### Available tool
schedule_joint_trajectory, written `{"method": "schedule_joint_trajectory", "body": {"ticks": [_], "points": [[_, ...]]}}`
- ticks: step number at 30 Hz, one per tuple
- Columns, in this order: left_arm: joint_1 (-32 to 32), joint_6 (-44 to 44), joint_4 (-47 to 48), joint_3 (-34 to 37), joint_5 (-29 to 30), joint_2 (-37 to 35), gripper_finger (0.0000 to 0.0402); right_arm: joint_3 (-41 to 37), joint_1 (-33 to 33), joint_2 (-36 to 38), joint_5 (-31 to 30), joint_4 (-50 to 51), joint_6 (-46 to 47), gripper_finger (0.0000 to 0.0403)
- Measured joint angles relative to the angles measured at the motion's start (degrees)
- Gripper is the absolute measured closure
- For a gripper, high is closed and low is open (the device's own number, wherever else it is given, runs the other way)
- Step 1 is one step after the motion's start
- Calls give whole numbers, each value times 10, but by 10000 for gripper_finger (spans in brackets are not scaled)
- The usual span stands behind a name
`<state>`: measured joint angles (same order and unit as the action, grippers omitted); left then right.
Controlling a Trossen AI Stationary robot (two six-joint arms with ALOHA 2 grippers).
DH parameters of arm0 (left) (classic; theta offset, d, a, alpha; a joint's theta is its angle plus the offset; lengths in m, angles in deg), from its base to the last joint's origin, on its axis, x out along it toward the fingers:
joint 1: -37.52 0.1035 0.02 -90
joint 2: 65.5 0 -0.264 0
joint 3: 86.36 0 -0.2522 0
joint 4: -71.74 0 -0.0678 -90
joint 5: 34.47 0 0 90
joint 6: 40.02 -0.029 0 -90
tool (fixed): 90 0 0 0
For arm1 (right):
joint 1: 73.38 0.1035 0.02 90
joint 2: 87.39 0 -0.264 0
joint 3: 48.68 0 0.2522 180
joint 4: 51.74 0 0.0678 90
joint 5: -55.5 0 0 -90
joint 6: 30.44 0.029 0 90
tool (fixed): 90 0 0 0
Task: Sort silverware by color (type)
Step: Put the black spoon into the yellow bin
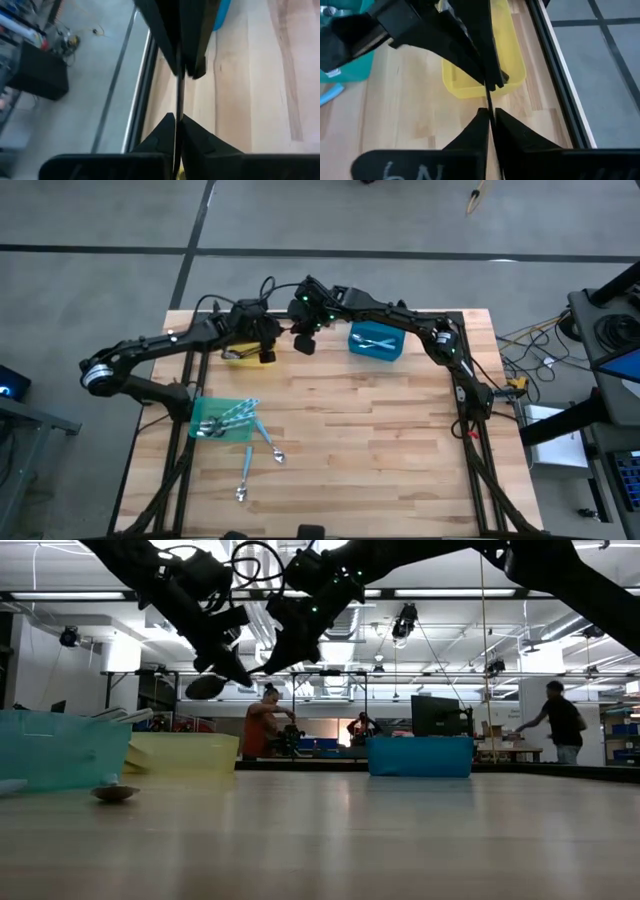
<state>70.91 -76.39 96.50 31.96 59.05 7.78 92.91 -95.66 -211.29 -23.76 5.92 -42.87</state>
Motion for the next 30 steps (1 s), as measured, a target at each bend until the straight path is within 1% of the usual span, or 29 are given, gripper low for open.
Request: {"method": "schedule_joint_trajectory", "body": {"ticks": [4, 12, 16, 20, 26, 30], "points": [[24, 31, 43, -1, 0, 0, 401, 4, 0, 0, 2, 0, 14, 357], [75, 76, 148, 0, 11, 0, 401, 12, -3, 4, 0, 8, 21, 276], [87, 95, 187, 0, 10, 2, 401, 12, -8, 11, 0, 14, 21, 248], [89, 94, 210, 0, 9, 13, 401, 12, -11, 21, -2, 27, 21, 229], [89, 85, 217, 0, 52, 41, 401, 13, -10, 31, -2, 49, 21, 213], [89, 75, 216, -1, 63, 54, 401, 13, -10, 33, -2, 73, 22, 211]]}}
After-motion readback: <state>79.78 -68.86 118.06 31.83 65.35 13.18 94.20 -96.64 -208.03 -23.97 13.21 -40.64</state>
